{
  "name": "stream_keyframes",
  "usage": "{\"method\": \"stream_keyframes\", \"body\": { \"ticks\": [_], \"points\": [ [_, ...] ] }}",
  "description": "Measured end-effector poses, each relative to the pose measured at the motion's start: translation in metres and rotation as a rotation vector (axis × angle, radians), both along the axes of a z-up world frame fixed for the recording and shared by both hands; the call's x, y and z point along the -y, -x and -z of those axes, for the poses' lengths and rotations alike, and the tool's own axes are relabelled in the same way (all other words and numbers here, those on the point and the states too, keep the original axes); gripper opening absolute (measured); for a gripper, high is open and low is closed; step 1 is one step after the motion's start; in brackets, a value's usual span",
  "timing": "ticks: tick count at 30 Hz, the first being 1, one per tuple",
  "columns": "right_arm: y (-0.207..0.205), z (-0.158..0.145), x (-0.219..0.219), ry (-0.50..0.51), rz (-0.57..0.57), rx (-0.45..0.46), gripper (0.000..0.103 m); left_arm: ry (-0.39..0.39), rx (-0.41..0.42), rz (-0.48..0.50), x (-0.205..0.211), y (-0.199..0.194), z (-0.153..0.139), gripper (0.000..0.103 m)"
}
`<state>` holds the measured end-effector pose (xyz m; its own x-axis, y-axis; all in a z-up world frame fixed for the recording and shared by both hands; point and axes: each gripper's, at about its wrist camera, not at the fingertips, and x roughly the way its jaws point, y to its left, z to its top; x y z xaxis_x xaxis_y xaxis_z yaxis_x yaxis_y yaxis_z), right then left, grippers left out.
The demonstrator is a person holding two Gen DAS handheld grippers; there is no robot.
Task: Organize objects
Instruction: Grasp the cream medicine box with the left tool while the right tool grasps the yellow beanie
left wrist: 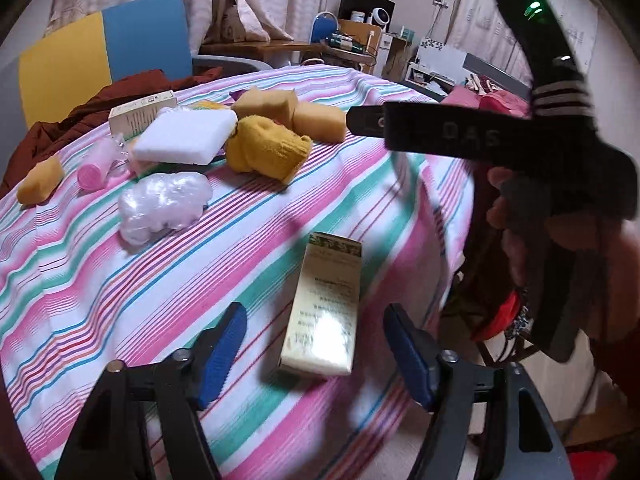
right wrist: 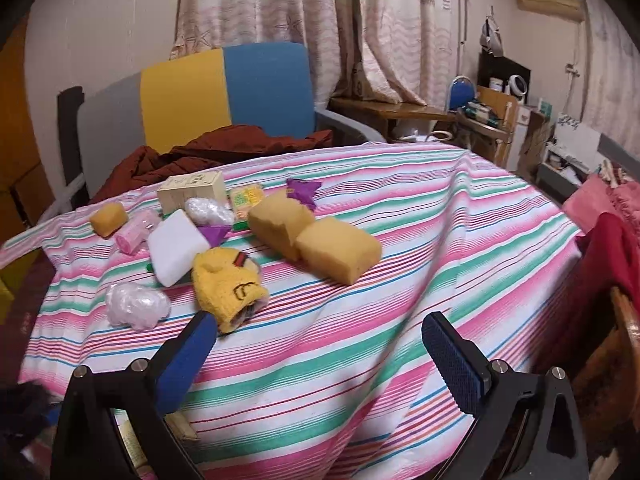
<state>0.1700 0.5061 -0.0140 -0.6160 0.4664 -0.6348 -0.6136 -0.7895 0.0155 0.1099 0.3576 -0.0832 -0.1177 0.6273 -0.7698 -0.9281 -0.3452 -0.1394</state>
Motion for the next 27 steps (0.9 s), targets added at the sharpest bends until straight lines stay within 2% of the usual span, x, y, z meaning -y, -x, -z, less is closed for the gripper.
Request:
{"method": "stream_keyframes", "body": {
  "ticks": [6,8,11,15,21,24,27],
  "points": [
    [0.007,0.010,0.000,0.067,-0.026,-0.018,0.103,-0.013,-0.055,-0.003,-0.006,0.004,0.006,0.045],
    [0.013,0.014,0.000,0.080,-0.038,-0.017,0.103,-0.021,-0.058,-0.005,-0.002,0.006,0.006,0.031],
    [0.025,0.020,0.001,0.102,-0.067,-0.023,0.103,-0.041,-0.042,-0.032,0.008,0.013,0.006,0.030],
    [0.046,0.025,0.002,0.097,-0.098,-0.017,0.103,-0.044,-0.078,-0.121,0.027,0.027,0.003,0.030],
    [0.085,0.036,0.002,0.028,-0.145,0.032,0.102,-0.061,-0.082,-0.344,0.071,0.074,-0.003,0.030],
    [0.102,0.044,-0.002,0.018,-0.159,0.065,0.092,-0.065,-0.064,-0.418,0.088,0.089,0.001,0.030],
    [0.113,0.053,-0.007,0.037,-0.145,0.086,0.080,-0.062,-0.045,-0.444,0.095,0.096,0.010,0.030]
  ]
}}
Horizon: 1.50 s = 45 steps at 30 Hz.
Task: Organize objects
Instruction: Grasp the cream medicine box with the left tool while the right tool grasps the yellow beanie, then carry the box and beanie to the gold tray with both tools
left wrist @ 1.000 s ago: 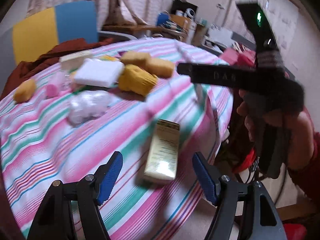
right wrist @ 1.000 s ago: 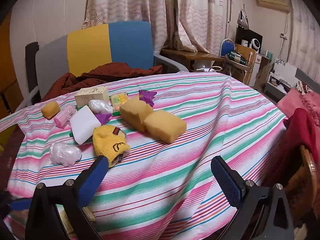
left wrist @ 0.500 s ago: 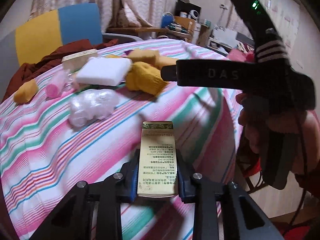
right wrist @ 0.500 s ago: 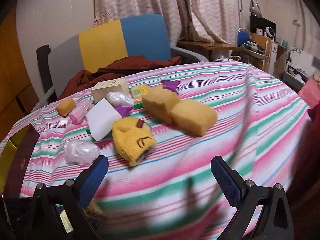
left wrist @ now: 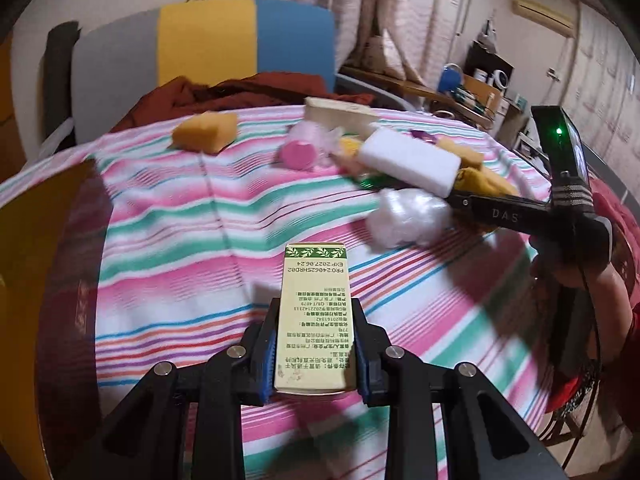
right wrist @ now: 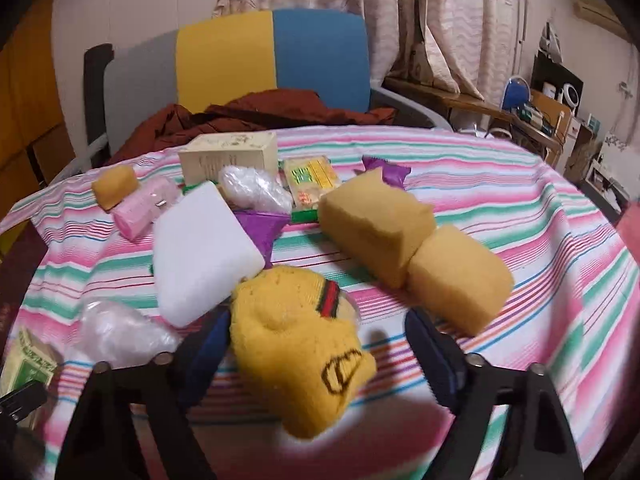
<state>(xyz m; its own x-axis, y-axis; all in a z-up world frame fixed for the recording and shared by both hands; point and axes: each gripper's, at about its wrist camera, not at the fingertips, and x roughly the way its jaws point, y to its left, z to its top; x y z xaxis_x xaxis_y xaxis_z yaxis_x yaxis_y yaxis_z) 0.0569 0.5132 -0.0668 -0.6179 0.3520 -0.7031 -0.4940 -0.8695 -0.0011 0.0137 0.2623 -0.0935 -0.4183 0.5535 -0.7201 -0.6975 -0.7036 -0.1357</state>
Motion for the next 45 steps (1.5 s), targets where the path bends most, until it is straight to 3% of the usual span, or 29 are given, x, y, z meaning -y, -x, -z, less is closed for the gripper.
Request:
{"method": "stream_keyframes", "body": {
  "ticks": [3,6,10,17,20,29,36,39,45],
  "points": [
    [0.003,0.007,-0.002,0.043,0.013,0.001,0.060,-0.019,-0.024,-0.002,0.002,-0.004,0.006,0.030],
    [-0.003,0.007,0.002,0.032,0.023,-0.022,0.054,-0.020,-0.062,0.004,0.001,-0.009,0.008,0.030],
    [-0.015,0.008,0.000,0.068,0.073,-0.056,0.052,-0.058,-0.053,0.015,0.004,-0.008,0.010,0.030],
    [-0.034,0.006,0.012,0.110,0.124,-0.100,0.051,-0.183,0.050,0.008,0.018,0.004,0.010,0.030],
    [-0.034,0.001,0.022,0.150,0.116,-0.115,0.051,-0.203,0.064,0.009,0.019,0.004,0.011,0.030],
    [-0.033,-0.030,0.076,0.107,0.020,-0.161,0.051,-0.158,-0.002,0.034,0.016,-0.007,0.010,0.030],
    [-0.032,-0.028,0.106,0.149,-0.047,-0.133,0.051,-0.136,-0.008,0.071,0.030,-0.026,0.004,0.030],
    [-0.031,-0.027,0.117,0.160,-0.071,-0.123,0.051,-0.163,-0.001,0.081,0.046,-0.038,-0.006,0.030],
    [-0.029,-0.031,0.136,0.179,-0.109,-0.127,0.052,-0.215,-0.079,0.061,0.084,-0.053,-0.039,0.030]
  ]
}}
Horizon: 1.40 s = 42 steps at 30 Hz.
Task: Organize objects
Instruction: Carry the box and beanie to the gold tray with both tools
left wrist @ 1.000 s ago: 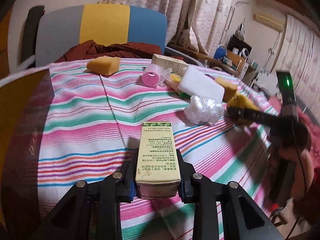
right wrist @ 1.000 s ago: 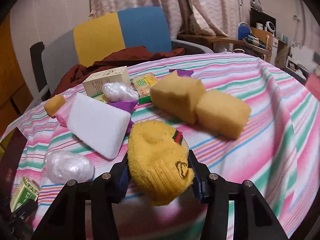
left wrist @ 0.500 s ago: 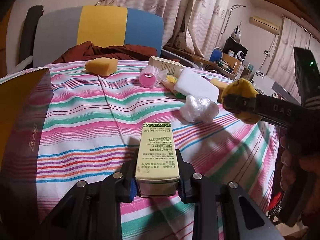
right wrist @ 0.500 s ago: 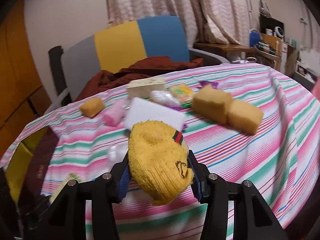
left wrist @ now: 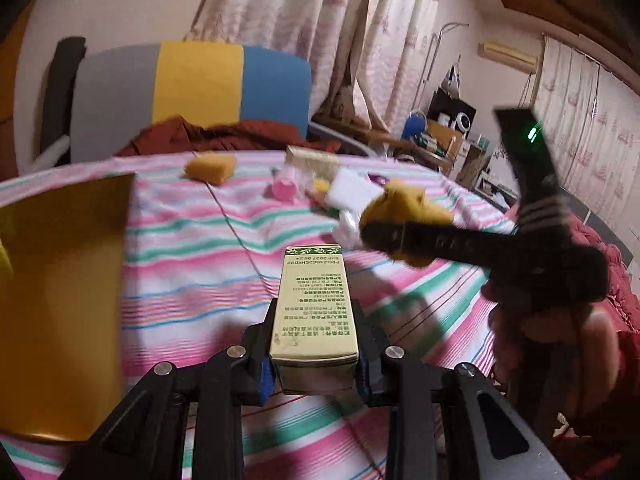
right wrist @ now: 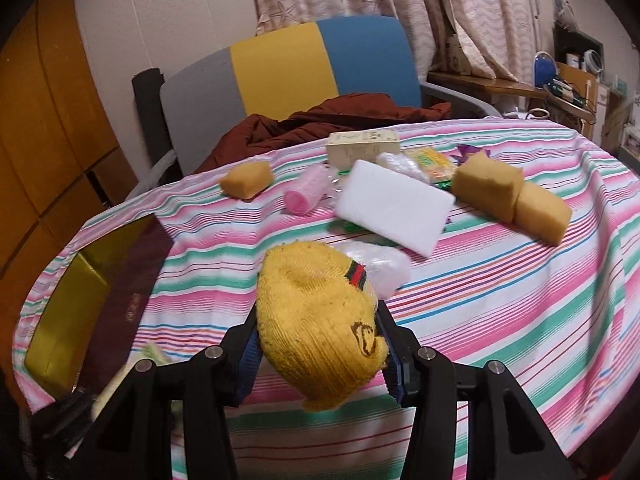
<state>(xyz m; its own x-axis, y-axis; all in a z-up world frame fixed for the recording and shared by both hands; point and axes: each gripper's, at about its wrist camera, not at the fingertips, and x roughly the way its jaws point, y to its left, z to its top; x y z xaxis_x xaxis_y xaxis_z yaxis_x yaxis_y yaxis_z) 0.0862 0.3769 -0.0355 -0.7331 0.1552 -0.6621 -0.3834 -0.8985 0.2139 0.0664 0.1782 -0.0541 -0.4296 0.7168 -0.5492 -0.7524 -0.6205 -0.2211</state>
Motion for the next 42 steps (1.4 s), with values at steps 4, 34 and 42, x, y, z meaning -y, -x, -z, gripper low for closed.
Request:
{"method": "stream_keyframes", "body": {
  "ticks": [4,34,42],
  "points": [
    [0.002,-0.001,0.018,0.033,-0.055,0.003,0.053,-0.010,0.003,-0.080,0.034,0.008,-0.011,0.030],
    [0.074,-0.017,0.242,0.057,-0.583,-0.011,0.087,0.060,0.124,-0.636,0.208,0.099,0.006,0.030],
    [0.057,-0.023,0.228,0.049,-0.533,-0.057,0.094,0.073,0.117,-0.649,0.213,0.096,0.006,0.030]
  ]
}}
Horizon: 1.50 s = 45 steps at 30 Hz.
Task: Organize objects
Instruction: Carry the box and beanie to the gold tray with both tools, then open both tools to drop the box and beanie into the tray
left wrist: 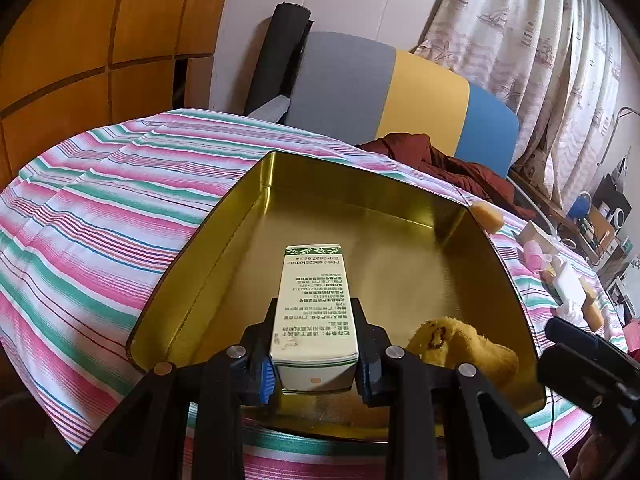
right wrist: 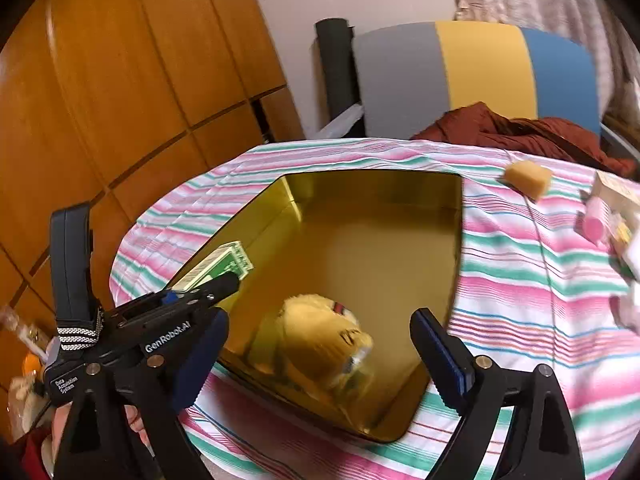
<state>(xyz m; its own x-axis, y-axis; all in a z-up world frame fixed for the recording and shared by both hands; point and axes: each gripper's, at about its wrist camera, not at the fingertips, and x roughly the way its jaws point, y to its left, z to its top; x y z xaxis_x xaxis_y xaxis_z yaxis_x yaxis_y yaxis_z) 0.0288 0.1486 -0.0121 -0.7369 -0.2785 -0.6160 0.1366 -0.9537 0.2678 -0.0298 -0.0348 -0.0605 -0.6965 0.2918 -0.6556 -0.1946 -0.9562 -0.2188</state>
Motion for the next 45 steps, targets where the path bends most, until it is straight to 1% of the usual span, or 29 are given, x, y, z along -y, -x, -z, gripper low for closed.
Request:
{"method": "stream_keyframes", "body": {
  "ticks": [1,3,4,5,11,16,34,41,45],
  "points": [
    [-0.002,0.000,-0.004,0.006,0.011,0.001,0.094,0.001,0.001,-0.006,0.000,0.000,0.000,0.030],
    [-0.003,0.000,-0.010,0.021,0.027,0.007,0.094,-0.001,0.011,-0.017,0.000,0.002,0.000,0.040],
    [-0.004,0.000,-0.013,0.025,0.033,0.009,0.094,0.001,0.015,-0.031,0.001,0.002,0.000,0.048],
    [-0.004,0.001,-0.016,0.027,0.040,0.010,0.094,0.002,0.014,-0.043,0.001,0.002,-0.001,0.050],
    [-0.008,0.000,-0.025,0.040,0.066,0.002,0.094,0.002,-0.011,-0.068,0.000,-0.002,-0.007,0.051],
    [-0.010,0.000,-0.033,0.047,0.088,-0.001,0.094,0.003,-0.050,-0.052,-0.009,-0.010,-0.016,0.051],
    [-0.020,0.004,-0.081,0.051,0.220,0.016,0.097,0.006,-0.118,0.167,-0.074,-0.045,-0.040,0.051],
    [-0.027,0.012,-0.109,0.013,0.276,0.034,0.097,0.012,-0.141,0.253,-0.098,-0.061,-0.044,0.051],
    [-0.033,0.017,-0.133,-0.015,0.320,0.044,0.097,-0.001,-0.129,0.311,-0.116,-0.070,-0.042,0.051]
  ]
}}
